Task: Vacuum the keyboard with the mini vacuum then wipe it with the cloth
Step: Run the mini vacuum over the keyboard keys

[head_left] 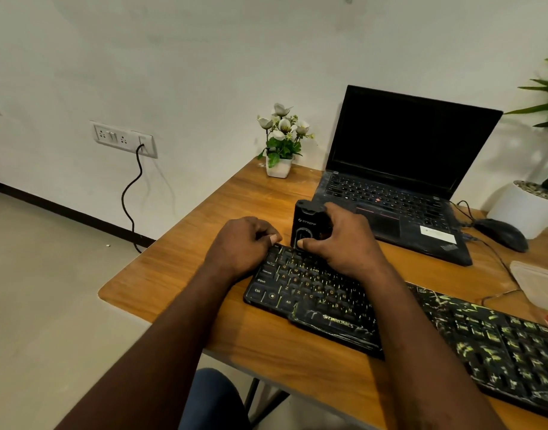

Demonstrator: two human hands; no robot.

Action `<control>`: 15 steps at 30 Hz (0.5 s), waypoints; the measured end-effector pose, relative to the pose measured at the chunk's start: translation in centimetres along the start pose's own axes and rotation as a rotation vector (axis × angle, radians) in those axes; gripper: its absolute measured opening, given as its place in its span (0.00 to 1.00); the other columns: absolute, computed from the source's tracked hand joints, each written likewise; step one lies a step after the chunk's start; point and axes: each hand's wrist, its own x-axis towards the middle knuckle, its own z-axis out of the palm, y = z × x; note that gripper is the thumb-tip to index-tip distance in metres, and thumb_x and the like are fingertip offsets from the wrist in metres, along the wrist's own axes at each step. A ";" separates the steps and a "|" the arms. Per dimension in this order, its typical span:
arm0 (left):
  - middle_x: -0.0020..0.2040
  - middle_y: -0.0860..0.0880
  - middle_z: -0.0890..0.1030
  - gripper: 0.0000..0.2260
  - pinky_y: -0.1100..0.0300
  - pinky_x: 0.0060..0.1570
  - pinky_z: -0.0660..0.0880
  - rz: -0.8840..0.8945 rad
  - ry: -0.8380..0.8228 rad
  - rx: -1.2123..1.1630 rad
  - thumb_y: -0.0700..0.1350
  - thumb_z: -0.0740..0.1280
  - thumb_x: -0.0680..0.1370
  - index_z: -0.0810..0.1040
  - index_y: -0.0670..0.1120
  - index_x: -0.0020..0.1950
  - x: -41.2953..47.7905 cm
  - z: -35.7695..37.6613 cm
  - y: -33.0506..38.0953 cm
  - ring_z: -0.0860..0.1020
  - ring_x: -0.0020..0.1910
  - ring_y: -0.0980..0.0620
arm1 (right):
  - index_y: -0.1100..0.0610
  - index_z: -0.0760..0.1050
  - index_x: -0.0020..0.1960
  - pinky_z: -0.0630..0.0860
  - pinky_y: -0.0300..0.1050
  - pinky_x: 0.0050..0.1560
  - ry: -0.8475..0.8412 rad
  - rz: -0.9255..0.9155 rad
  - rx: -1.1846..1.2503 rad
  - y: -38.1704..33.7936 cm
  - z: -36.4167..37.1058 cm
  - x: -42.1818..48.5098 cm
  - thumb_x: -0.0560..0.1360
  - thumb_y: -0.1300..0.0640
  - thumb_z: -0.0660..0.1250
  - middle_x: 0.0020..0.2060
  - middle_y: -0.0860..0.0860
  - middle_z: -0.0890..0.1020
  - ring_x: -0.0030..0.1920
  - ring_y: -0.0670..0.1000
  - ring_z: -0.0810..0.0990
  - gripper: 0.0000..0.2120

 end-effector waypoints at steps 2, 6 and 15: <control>0.44 0.58 0.84 0.07 0.59 0.45 0.78 -0.011 0.003 -0.016 0.45 0.70 0.80 0.86 0.55 0.48 0.0 -0.2 -0.2 0.81 0.44 0.60 | 0.50 0.76 0.64 0.77 0.38 0.49 0.003 -0.028 0.000 -1.0 1.0 0.7 0.69 0.53 0.81 0.55 0.46 0.83 0.52 0.46 0.81 0.26; 0.39 0.55 0.84 0.14 0.57 0.39 0.78 -0.005 0.026 -0.020 0.40 0.67 0.77 0.83 0.55 0.58 -0.2 -0.5 -0.2 0.81 0.38 0.57 | 0.49 0.76 0.65 0.74 0.31 0.43 -0.004 -0.053 0.040 -2.4 2.3 1.8 0.70 0.53 0.81 0.52 0.44 0.83 0.47 0.40 0.81 0.26; 0.37 0.56 0.83 0.10 0.54 0.45 0.80 0.001 0.006 -0.036 0.47 0.70 0.78 0.81 0.58 0.58 -0.1 -0.4 -0.5 0.81 0.40 0.59 | 0.49 0.75 0.68 0.74 0.35 0.49 0.009 -0.032 -0.069 -0.3 -0.4 1.1 0.68 0.53 0.82 0.57 0.47 0.83 0.54 0.46 0.81 0.31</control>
